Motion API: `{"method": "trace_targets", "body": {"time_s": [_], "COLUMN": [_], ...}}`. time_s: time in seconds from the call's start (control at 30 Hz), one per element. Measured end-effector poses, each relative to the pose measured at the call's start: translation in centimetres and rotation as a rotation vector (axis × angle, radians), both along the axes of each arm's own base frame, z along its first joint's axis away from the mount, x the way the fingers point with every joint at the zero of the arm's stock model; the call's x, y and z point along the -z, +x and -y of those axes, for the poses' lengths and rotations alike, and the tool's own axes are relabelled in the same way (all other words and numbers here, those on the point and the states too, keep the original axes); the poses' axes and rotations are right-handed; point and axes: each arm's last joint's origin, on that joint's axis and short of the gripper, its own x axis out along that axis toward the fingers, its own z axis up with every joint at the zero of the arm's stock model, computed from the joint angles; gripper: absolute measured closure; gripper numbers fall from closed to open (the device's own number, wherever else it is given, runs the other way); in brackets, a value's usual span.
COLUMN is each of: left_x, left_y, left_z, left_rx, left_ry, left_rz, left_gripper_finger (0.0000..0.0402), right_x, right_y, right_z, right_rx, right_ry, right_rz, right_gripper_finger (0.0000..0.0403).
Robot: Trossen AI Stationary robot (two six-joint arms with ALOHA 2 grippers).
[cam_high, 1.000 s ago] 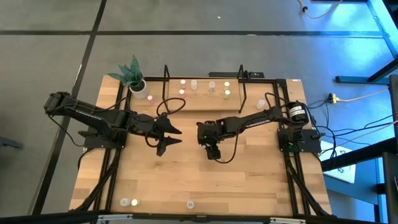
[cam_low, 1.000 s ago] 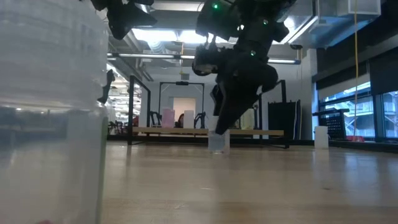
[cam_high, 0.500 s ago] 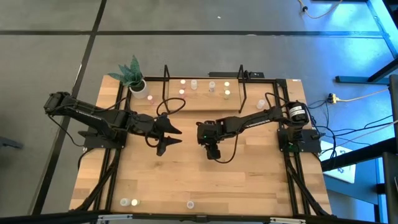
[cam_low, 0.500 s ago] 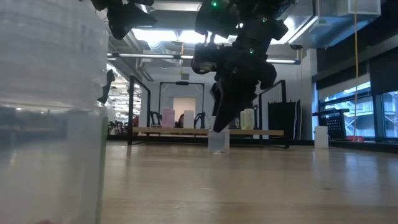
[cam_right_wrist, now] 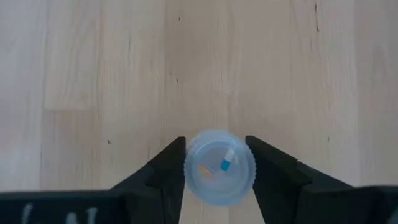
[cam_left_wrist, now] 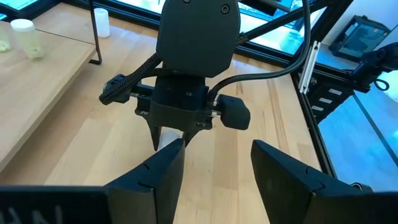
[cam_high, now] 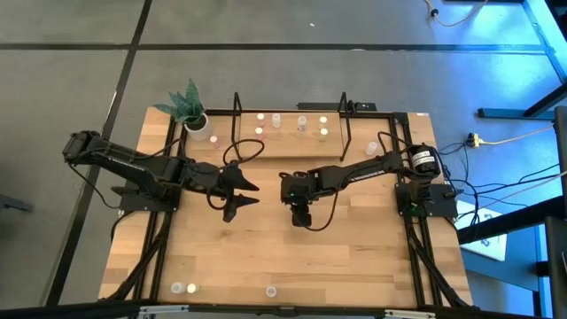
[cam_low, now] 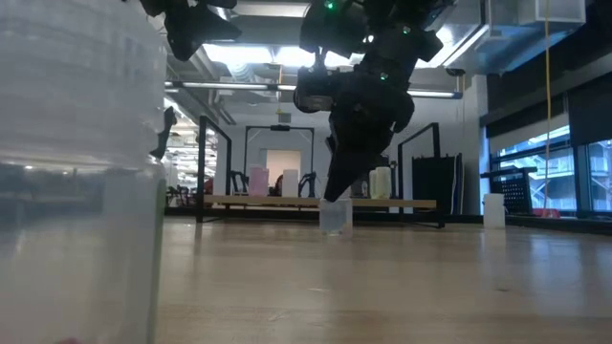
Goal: Pick and place medicine bottles onto shelf by color
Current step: Put the top transparent pill bottle on the shelf aligned with the other transparent pill bottle
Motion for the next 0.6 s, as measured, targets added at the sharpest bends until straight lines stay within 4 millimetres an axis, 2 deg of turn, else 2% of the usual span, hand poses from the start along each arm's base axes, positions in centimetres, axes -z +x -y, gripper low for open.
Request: {"method": "trace_targets", "body": {"time_s": [0.2,0.6], "left_x": [0.01,0.01], "left_y": [0.00,0.00], "left_z": [0.00,0.00], "left_rx": [0.002,0.002], "left_ry": [0.004,0.005], "left_rz": [0.000,-0.001], "left_gripper_finger": [0.0221,0.0221], "right_x": [0.00,-0.11], "right_y": [0.01,0.26], "right_z": [0.00,0.06], "right_rx": [0.016,0.097], "right_ry": [0.008,0.022], "right_rz": [0.000,0.027], "right_gripper_finger": [0.0256,0.0248]}}
